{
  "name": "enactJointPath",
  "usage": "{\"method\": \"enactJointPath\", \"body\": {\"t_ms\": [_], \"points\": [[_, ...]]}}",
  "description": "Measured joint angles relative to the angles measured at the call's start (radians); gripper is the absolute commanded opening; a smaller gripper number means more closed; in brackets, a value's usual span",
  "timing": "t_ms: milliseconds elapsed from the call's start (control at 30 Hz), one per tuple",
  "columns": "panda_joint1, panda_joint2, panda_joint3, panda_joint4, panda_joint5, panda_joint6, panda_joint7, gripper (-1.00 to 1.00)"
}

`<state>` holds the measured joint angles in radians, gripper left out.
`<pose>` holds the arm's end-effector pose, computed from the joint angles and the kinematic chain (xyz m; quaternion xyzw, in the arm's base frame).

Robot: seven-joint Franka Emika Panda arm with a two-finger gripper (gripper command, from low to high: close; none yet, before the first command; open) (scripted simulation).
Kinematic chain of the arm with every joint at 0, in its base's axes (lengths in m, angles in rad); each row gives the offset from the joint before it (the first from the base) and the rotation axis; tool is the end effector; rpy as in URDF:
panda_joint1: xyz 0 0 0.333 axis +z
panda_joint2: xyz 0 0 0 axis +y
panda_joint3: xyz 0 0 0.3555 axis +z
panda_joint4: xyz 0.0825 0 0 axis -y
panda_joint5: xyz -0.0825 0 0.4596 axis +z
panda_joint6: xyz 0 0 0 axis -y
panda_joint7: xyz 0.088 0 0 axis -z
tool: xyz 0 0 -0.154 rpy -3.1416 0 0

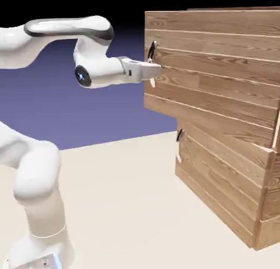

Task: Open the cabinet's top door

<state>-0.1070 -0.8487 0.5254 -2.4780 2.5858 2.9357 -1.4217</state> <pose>0.4041 0.1827 0.5896 -0.6921 0.1437 -0.5914 0.3880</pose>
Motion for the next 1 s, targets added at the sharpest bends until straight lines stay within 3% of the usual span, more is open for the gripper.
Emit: {"method": "enactJointPath", "body": {"t_ms": [333,667,833,1000], "points": [[0.362,-0.165,-0.297,-0.183,-0.317,0.026,0.126,-1.00],[0.712,-0.361,-0.535,-0.311,-0.694,0.180,0.306,-1.00],[0.756,-0.432,-0.561,-0.374,-0.911,0.196,0.498,-1.00],[0.674,-0.512,-0.560,-0.444,-1.127,0.089,0.714,-1.00]]}}
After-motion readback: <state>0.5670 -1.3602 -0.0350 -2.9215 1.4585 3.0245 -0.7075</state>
